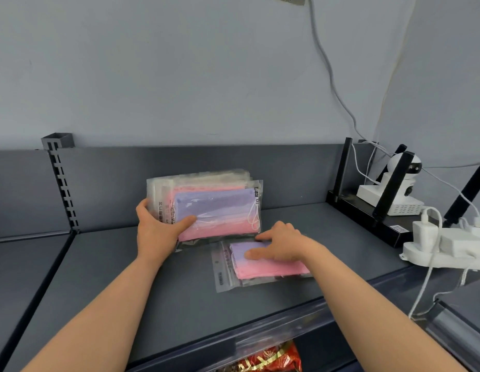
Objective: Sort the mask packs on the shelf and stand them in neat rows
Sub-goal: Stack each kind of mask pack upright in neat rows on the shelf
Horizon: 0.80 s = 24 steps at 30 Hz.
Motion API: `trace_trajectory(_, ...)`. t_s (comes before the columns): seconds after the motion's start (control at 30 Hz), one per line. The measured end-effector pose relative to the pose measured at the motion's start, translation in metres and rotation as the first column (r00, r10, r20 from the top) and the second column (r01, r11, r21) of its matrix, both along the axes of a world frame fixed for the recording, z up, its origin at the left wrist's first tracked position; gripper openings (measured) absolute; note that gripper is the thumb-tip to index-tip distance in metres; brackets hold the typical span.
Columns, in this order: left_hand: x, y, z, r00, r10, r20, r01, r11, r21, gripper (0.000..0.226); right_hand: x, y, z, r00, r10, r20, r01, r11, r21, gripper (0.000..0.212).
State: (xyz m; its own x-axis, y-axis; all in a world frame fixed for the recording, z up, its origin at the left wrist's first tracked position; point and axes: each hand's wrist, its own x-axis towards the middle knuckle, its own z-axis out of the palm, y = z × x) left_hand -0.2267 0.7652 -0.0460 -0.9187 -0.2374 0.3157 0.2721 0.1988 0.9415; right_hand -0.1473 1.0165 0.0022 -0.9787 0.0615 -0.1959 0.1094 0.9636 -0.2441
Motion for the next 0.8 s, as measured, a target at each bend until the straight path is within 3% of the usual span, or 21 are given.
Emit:
trace_trajectory(0.17, -0.001, -0.003, 0.000, 1.000, -0.020, 0.007, 0.020, 0.999, 0.033, 0.111, -0.001, 0.023, 0.014, 0.979, 0.088, 0.183, -0.077, 0.995, -0.066, 0.093)
trace_trajectory(0.23, -0.001, -0.003, 0.001, 1.000, -0.023, 0.006, 0.023, 0.999, 0.048, 0.111, 0.000, 0.024, 0.013, 0.985, 0.067, 0.157, -0.055, 0.995, -0.078, 0.098)
trace_trajectory(0.3, -0.001, -0.004, 0.001, 1.000, -0.024, 0.001, 0.024, 0.998, 0.055, 0.110, 0.001, 0.024, 0.010, 0.992, 0.053, 0.117, -0.040, 0.993, -0.114, 0.090)
trace_trajectory(0.37, -0.001, -0.004, 0.000, 1.000, -0.031, -0.004, 0.031, 0.998, 0.060, 0.109, 0.002, 0.024, 0.011, 0.996, 0.087, 0.036, -0.078, 0.977, -0.200, 0.072)
trace_trajectory(0.47, -0.001, -0.006, 0.001, 0.998, -0.060, -0.001, 0.060, 0.996, 0.071, 0.107, -0.003, 0.020, 0.023, 0.975, 0.043, -0.218, -0.109, 0.948, -0.299, 0.059)
trace_trajectory(0.57, 0.002, -0.008, 0.003, 0.993, -0.116, -0.010, 0.117, 0.987, 0.111, 0.101, -0.021, 0.011, 0.025, 0.862, -0.070, -0.503, 0.026, 0.995, -0.094, 0.054)
trace_trajectory(0.67, 0.006, -0.011, 0.004, 0.984, -0.175, -0.015, 0.175, 0.975, 0.138, 0.102, -0.038, -0.005, 0.016, 0.798, -0.065, -0.599, 0.078, 0.997, -0.005, 0.050)
trace_trajectory(0.8, 0.008, -0.017, 0.004, 0.972, -0.234, 0.010, 0.234, 0.971, 0.043, 0.135, -0.051, -0.044, 0.007, 0.741, 0.073, -0.668, -0.148, 0.987, -0.056, 0.063)
